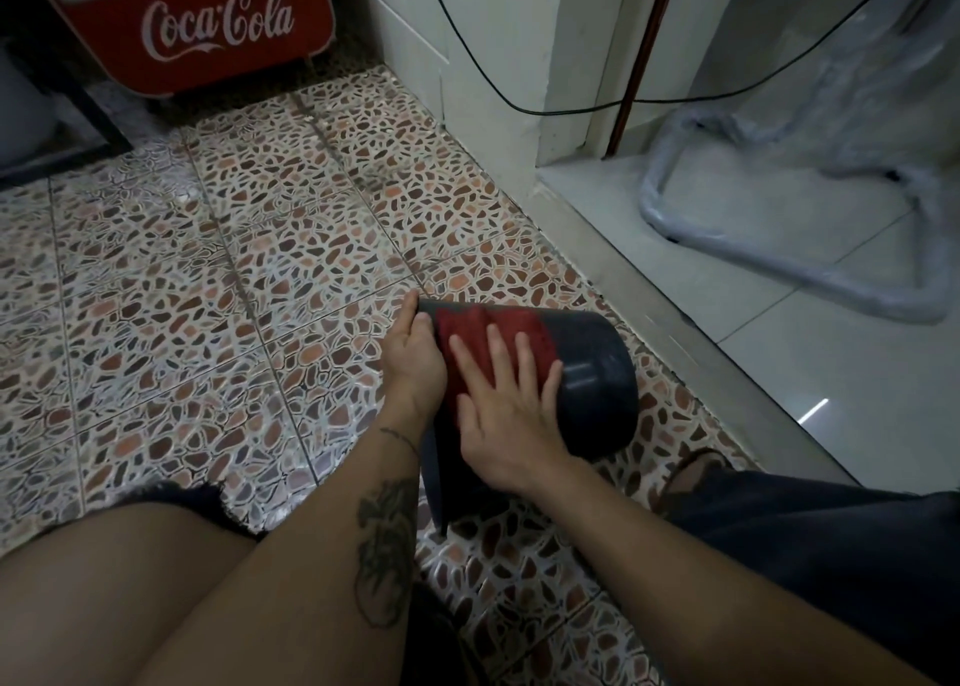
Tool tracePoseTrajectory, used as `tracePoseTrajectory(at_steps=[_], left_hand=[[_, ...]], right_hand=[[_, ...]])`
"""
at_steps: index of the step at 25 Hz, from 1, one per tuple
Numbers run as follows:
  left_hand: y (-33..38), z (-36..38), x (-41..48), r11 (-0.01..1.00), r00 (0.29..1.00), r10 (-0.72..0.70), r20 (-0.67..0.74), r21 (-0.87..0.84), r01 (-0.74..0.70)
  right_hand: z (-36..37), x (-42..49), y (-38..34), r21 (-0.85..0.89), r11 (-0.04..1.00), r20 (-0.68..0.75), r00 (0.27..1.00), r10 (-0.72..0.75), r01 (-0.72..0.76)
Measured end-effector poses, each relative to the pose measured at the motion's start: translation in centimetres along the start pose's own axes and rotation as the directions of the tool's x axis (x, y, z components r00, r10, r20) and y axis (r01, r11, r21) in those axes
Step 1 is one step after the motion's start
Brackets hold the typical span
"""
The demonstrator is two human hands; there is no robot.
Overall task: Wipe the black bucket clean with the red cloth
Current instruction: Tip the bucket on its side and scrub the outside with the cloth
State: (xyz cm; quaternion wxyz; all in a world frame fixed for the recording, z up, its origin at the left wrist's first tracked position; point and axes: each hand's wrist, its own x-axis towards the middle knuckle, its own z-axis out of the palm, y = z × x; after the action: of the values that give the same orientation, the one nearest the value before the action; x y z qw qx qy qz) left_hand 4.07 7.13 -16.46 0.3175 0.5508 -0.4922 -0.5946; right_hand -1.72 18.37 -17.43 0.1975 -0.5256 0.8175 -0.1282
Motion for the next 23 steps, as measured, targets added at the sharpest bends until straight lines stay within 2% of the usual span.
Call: tracePoseTrajectory(at_steps=[2,4,5,7,9,11,13,15,18,20,23], left_hand=[[0.3,0.1,-0.1,1.000,1.000,-0.002,-0.002,0.007,0.002],[0.1,0.2,0.0,1.000,1.000,0.012,0.002,0.018,-0.012],[0.0,0.1,0.1,1.000,1.000,0.018,-0.004,0.024,-0.018],[0.0,0.1,-0.1,0.999,1.000,0.025,0.004,0.033,-0.026],[0.2,0.3,-0.6,0.999,0.999,0.033,0.006,0.041,-0.033],[-0.2,0.3,-0.5,0.997,0.998,0.058,0.001,0.045,-0.058],[-0.5,0.4,-0.2,0.998,0.998,0.057,-0.001,0.034,-0.057],[-0.7,0.3,0.2,0.999,0.999,0.044,0.000,0.008,-0.044],[-0.4,0.3,0.4,0.999,0.999,0.034,0.000,0.024,-0.034],[0.2,0.3,0.6,0.999,1.000,0.012,-0.009,0.030,-0.012],[0.2,0.5,0.7,0.999,1.000,-0.002,-0.006,0.044,0.002]], right_hand=[[0.4,-1.0,0.9,-0.046,0.994,-0.026,0.994,-0.103,0.102],[0.0,-0.9,2.6,-0.051,0.991,-0.024,0.992,-0.123,0.122],[-0.2,-0.6,3.0,-0.026,0.997,-0.021,0.997,-0.072,0.072],[-0.8,1.0,2.9,0.041,0.992,-0.008,0.993,0.118,-0.118],[-1.9,3.0,2.2,0.074,0.952,0.053,0.954,0.295,-0.298],[-2.8,4.1,1.4,0.064,0.925,0.104,0.924,0.368,-0.375],[-2.9,3.8,0.5,0.030,0.936,0.143,0.928,0.343,-0.350],[-2.2,2.8,-0.2,0.006,0.968,0.162,0.955,0.248,-0.252],[-1.8,2.6,0.2,-0.002,0.988,0.130,0.979,0.155,-0.156],[-2.2,3.4,0.6,-0.006,0.988,0.121,0.980,0.157,-0.157],[-2.8,4.7,1.5,0.012,0.967,0.117,0.961,0.252,-0.255]])
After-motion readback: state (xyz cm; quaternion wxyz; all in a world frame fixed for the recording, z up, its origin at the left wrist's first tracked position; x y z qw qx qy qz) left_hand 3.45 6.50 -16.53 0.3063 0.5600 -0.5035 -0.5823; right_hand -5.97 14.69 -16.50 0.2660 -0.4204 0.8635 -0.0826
